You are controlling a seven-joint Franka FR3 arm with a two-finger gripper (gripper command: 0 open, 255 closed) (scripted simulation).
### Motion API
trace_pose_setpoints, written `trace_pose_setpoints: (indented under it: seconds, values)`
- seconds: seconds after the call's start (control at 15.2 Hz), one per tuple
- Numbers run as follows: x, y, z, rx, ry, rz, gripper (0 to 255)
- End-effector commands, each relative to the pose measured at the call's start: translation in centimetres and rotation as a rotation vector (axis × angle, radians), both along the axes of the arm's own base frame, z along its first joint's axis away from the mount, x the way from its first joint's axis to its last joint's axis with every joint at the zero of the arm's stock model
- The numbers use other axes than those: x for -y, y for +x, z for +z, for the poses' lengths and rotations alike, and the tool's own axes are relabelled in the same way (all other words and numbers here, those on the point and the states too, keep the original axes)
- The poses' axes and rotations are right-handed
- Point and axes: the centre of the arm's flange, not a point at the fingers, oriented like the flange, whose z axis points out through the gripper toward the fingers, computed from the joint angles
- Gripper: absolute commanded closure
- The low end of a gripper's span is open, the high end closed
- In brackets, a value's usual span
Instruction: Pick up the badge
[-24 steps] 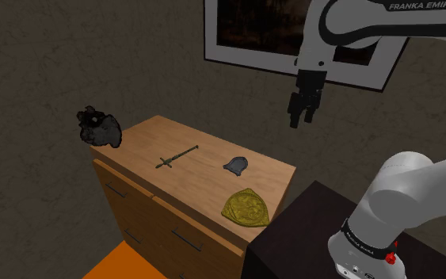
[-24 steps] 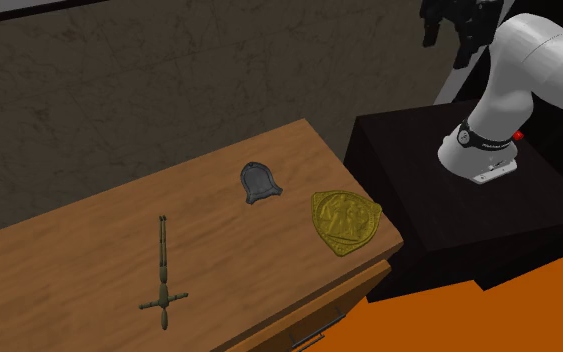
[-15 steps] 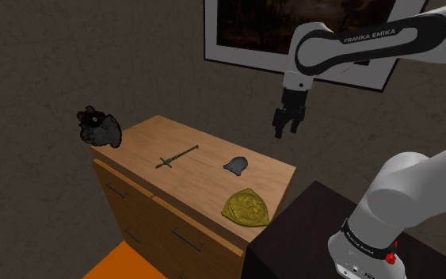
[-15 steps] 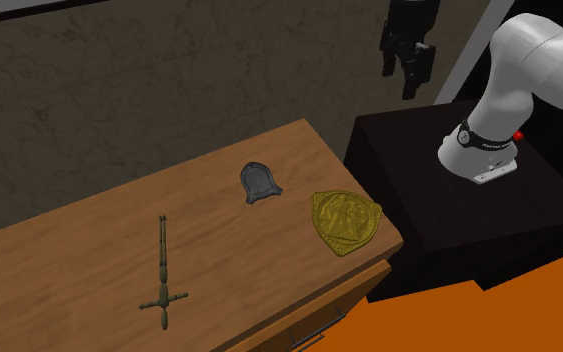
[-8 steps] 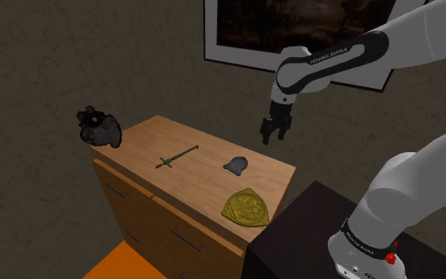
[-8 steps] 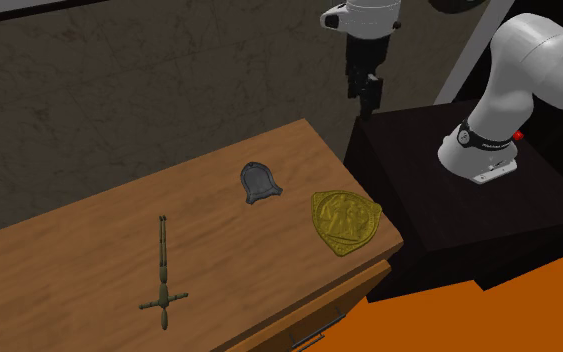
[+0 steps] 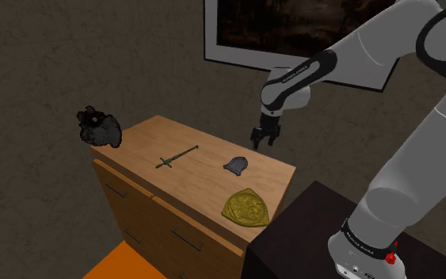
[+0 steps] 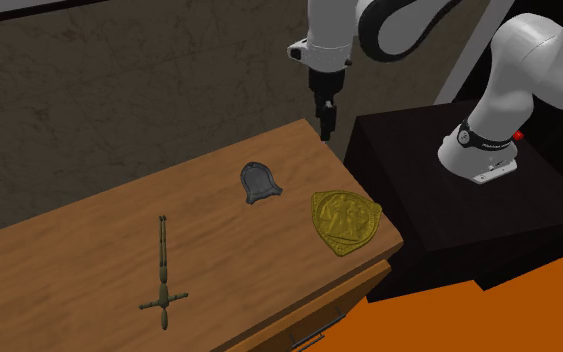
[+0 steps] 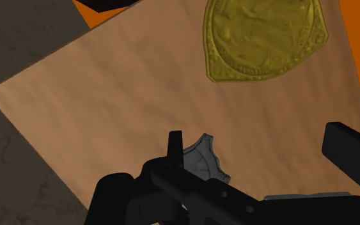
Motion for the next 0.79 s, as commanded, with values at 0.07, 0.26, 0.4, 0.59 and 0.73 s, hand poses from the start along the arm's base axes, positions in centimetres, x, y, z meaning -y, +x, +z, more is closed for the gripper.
trace_pose_setpoints:
  seconds: [0.07, 0.26, 0.4, 0.59, 0.73]
  values:
    - [1.5, 2.1, -2.9, 0.015, -0.005, -0.024, 0]
    - [2.9, 4.2, -5.7, 0.027, -0.009, -0.047, 0]
    - [3.8, 5.6, -7.6, 0.035, -0.011, -0.063, 0]
    - [5.3, 7.8, -10.3, 0.048, -0.015, -0.086, 0]
    - [6.4, 9.2, -12.2, 0.056, -0.017, -0.102, 0]
